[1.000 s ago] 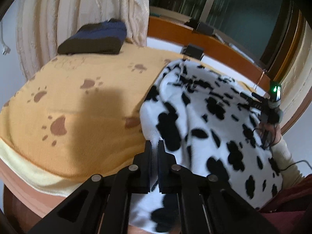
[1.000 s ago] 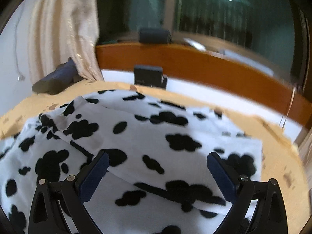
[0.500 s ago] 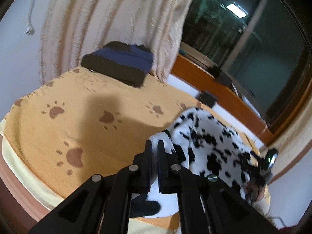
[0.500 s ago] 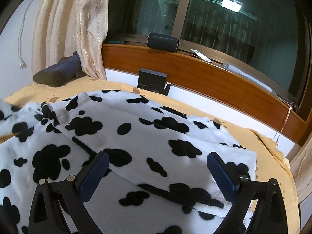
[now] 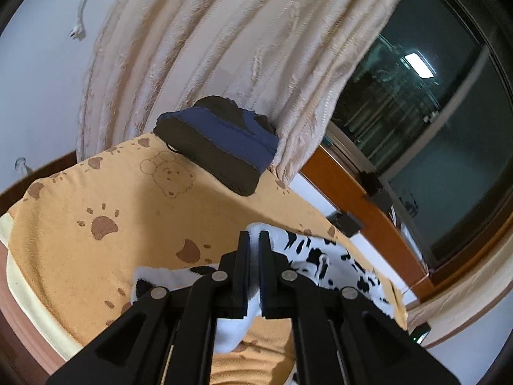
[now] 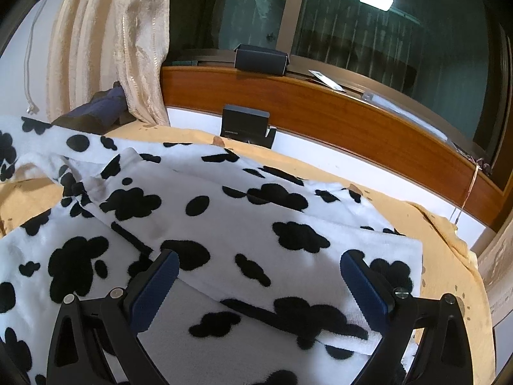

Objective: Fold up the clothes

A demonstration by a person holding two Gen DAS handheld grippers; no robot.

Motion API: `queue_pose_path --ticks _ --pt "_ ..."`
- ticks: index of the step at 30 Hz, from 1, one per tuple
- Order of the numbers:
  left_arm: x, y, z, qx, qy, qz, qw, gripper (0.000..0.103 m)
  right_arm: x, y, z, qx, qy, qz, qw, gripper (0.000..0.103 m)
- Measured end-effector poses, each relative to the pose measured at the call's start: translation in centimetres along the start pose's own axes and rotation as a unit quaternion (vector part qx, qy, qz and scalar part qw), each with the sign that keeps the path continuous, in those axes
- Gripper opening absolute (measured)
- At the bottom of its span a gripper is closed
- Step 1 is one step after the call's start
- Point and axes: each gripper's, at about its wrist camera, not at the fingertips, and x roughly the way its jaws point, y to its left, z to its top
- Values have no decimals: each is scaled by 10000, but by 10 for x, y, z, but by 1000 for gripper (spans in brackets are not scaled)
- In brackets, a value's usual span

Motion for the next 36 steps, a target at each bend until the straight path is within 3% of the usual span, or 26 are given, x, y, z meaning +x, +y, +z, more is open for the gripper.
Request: queue_pose_path --ticks 9,24,31,36 --pt "17 -6 14 -190 81 26 9998 5 5 -2 0 53 124 7 9999 102" --pt "37 -88 -2 447 461 -335 9974 6 6 -4 0 79 184 7 9998 102" --pt "76 -146 -23 855 856 -757 9898 6 6 -3 0 73 181 1 9998 102" --pt "127 -197 -56 1129 1390 -1049 9782 6 6 -5 0 106 198 10 9997 102"
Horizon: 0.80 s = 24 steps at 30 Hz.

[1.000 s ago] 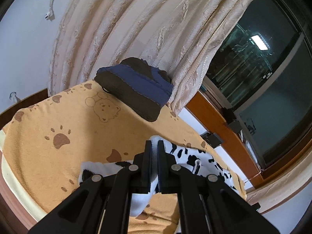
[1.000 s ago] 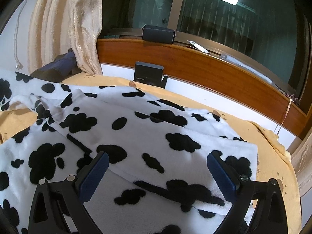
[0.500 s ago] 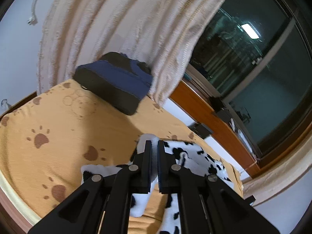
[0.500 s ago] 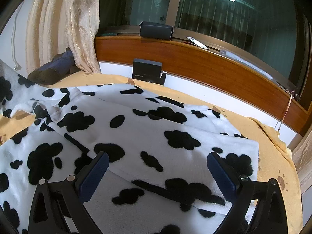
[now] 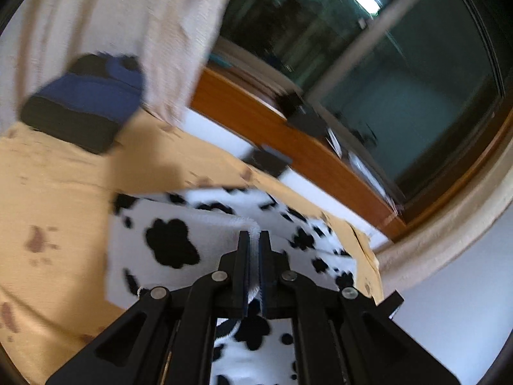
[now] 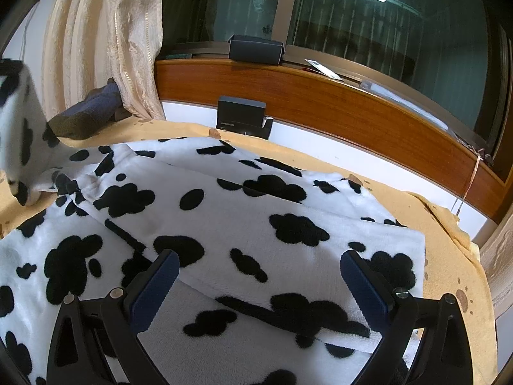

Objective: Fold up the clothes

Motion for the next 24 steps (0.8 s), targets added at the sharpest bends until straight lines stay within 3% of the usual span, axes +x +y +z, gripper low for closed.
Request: queue_pose_path --ticks 6,13,15,17,18,19,24 --pt "92 -54 -27 366 737 -217 9964 6 4 -8 -1 206 101 75 9997 102" --pt "179 -87 -58 644 1472 68 9870 9 12 -30 -3 753 289 161 9966 102" --pt "195 -88 -61 633 1686 102 9836 25 14 -33 -4 819 318 191 9960 102" --pt "203 -86 -60 548 1756 27 9829 68 15 -34 -4 860 325 228 9955 102" --pt "204 -84 -59 496 1769 -19 9830 77 15 -35 -5 871 328 246 9954 102" --pt "203 -83 -57 436 1754 -58 9835 84 15 -35 -5 879 329 269 9952 102" --pt "184 -76 -44 311 1693 -320 9846 84 16 -37 -5 924 339 349 9945 102"
